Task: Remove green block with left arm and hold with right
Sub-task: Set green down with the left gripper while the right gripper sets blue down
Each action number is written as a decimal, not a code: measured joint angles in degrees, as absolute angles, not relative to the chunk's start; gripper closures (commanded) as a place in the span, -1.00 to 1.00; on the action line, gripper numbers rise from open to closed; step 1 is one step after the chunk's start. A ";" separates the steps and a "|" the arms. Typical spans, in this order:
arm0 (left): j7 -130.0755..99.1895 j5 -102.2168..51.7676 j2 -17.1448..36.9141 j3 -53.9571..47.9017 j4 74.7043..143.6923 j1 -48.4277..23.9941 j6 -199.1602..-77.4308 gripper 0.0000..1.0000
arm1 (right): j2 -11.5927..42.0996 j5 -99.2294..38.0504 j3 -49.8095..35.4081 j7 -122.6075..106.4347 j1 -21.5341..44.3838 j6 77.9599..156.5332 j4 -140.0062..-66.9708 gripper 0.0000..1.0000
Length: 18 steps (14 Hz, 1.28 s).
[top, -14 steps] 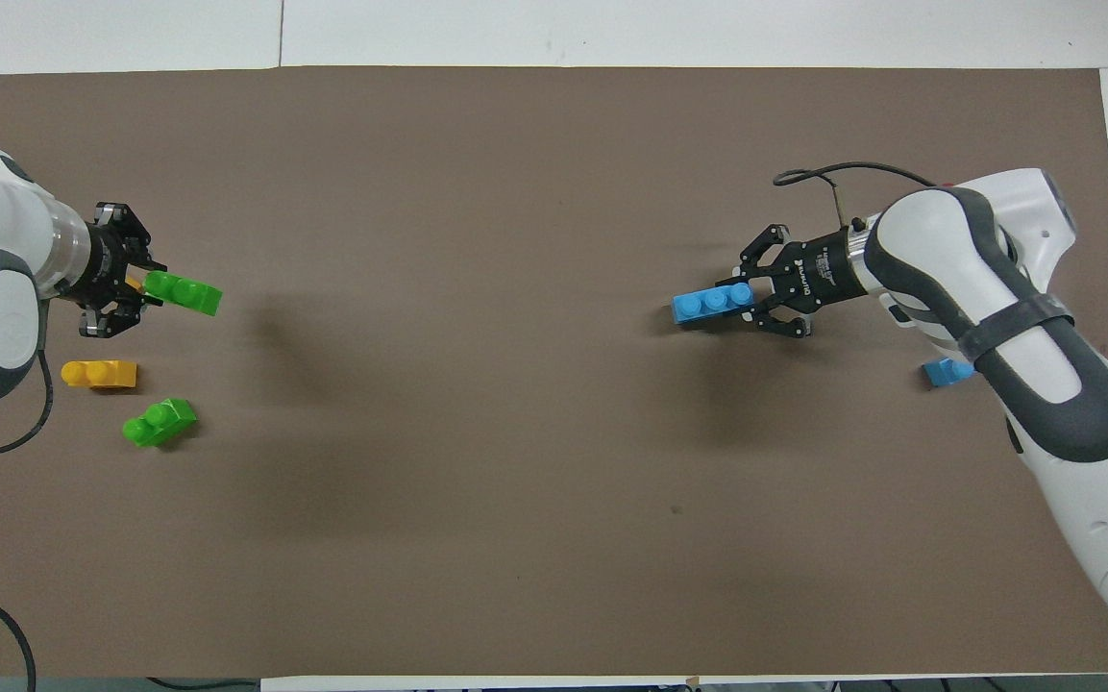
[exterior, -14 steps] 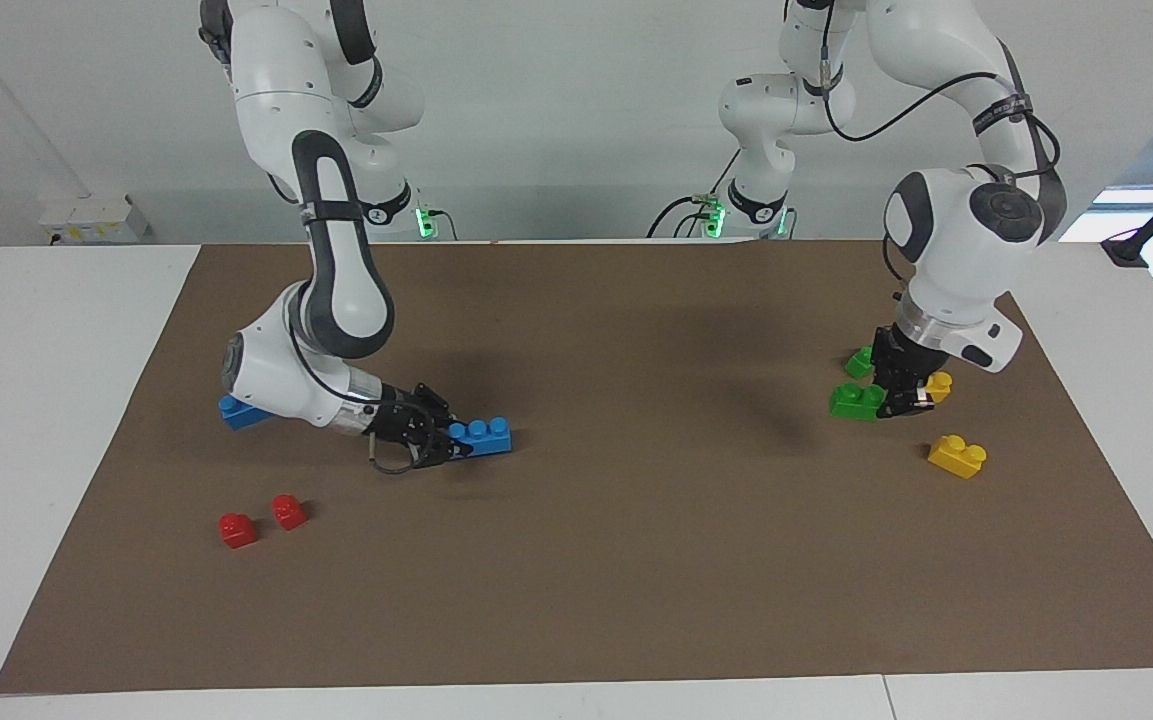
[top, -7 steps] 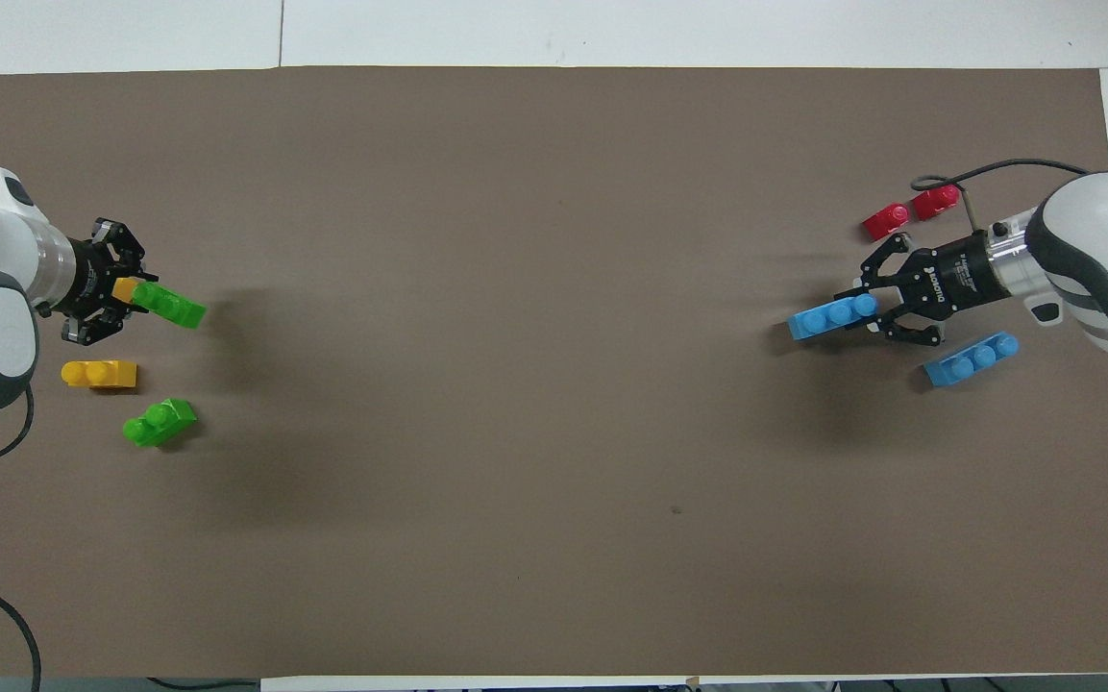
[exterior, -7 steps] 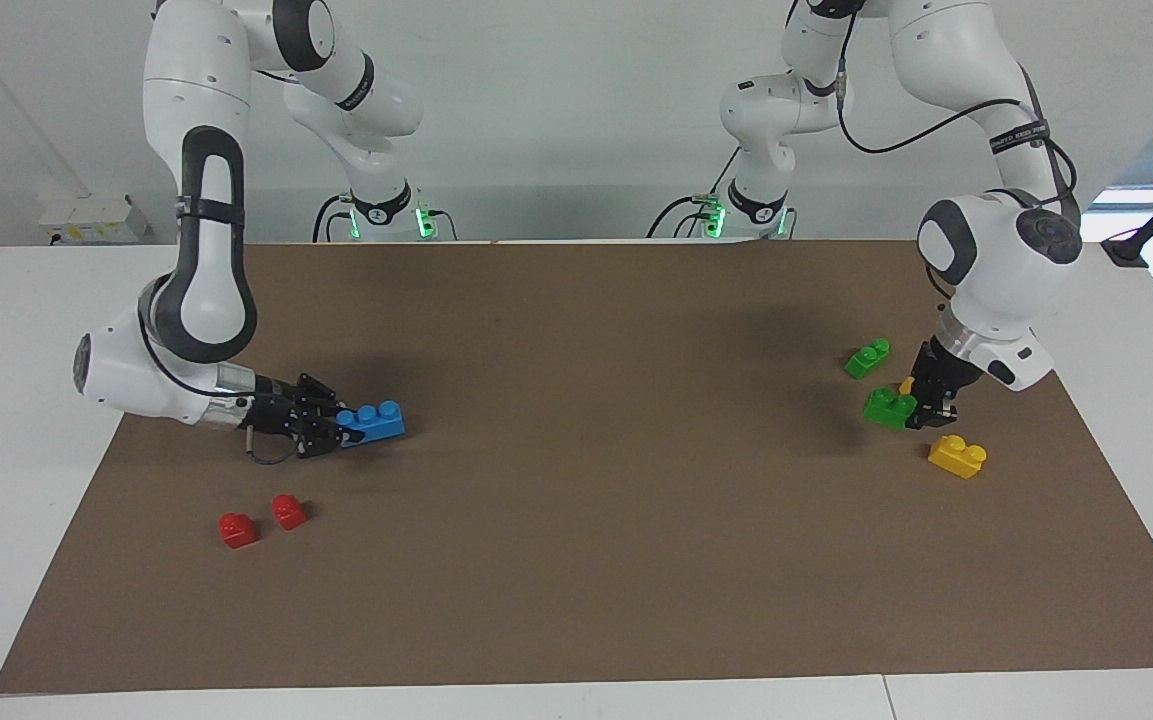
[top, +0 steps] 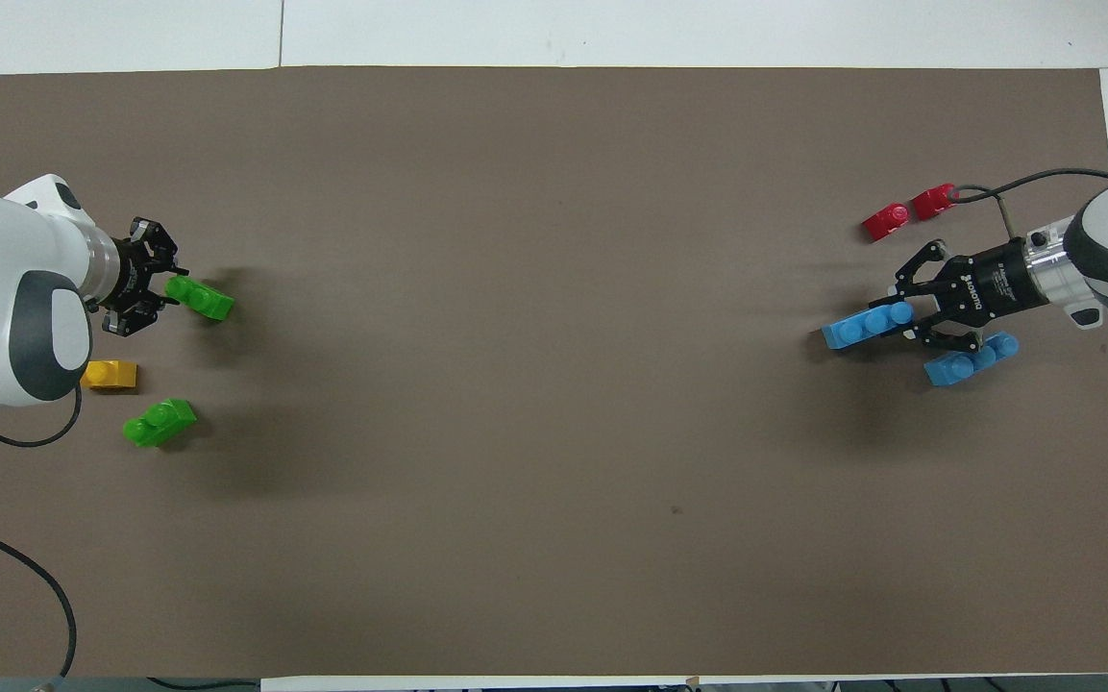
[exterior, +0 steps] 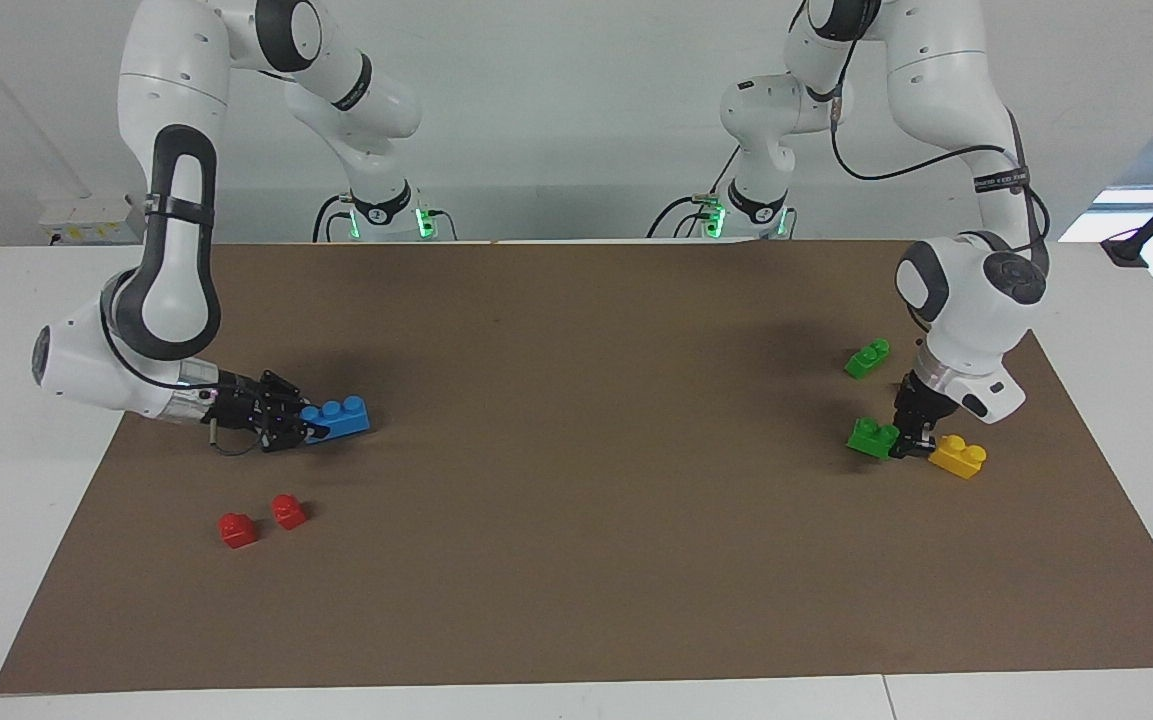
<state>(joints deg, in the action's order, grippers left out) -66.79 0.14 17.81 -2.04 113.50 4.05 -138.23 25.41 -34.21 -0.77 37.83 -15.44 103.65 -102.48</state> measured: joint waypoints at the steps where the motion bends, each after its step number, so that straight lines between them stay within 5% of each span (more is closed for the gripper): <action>1: -66.74 0.14 18.29 -2.17 113.49 4.04 -138.79 1.00 | 25.43 -33.88 -0.76 37.56 -15.51 103.65 -102.50 1.00; 4: -66.44 0.14 18.35 -2.28 113.45 3.95 -138.97 0.88 | 25.53 -33.74 -0.80 36.69 -15.57 104.46 -102.98 1.00; 5: -66.41 0.14 18.36 -2.37 113.45 3.77 -139.01 -0.98 | 25.54 -33.74 -0.88 36.41 -15.45 105.46 -103.59 1.00; 10: -65.01 0.14 18.79 -2.75 113.50 3.06 -138.75 -1.00 | 25.22 -33.68 -1.10 35.69 -14.98 107.12 -104.67 1.00; 12: -63.69 0.14 18.75 -2.74 113.14 3.07 -138.55 -1.00 | 25.19 -33.63 -1.10 35.41 -14.93 107.21 -104.69 -0.52; 14: -63.16 0.13 18.50 -2.69 112.00 3.09 -137.74 -1.00 | 25.27 -33.24 -1.16 35.34 -14.26 108.81 -105.37 -0.93; 18: -60.79 0.13 15.89 -2.72 109.20 3.09 -133.44 -1.00 | 25.38 -32.59 -1.20 35.34 -12.73 110.69 -106.34 -1.00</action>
<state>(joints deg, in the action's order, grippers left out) -60.79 0.13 15.89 -2.72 109.20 3.09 -133.44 25.38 -32.59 -1.20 35.34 -12.73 110.69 -106.34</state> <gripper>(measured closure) 0.000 0.295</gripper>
